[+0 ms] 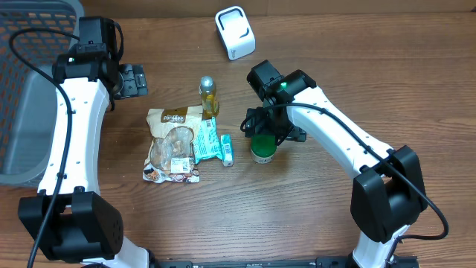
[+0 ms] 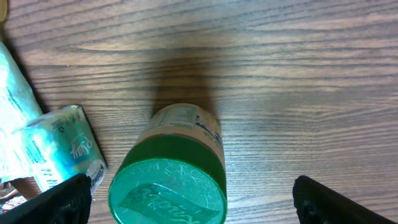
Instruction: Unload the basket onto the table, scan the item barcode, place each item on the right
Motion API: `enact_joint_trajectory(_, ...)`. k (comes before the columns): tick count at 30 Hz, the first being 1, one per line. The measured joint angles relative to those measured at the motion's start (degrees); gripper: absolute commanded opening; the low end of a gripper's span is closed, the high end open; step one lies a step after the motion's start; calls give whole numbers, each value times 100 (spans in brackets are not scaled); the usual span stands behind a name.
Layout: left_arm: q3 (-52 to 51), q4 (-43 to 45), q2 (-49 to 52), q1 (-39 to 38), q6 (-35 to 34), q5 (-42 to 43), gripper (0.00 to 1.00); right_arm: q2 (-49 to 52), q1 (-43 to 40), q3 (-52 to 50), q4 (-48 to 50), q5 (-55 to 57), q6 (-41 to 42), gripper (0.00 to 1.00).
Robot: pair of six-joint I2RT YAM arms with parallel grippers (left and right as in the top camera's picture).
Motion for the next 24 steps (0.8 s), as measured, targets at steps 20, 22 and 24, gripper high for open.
enact_joint_trajectory(20,0,0,0,0,-2,0,100,0,0,0,127,2,17,100)
enact_joint_trajectory(22,0,0,0,0,0,0,99,0,0,0,127,0,17,100)
enact_joint_trajectory(24,0,0,0,0,0,0,99,0,0,0,127,2,20,100)
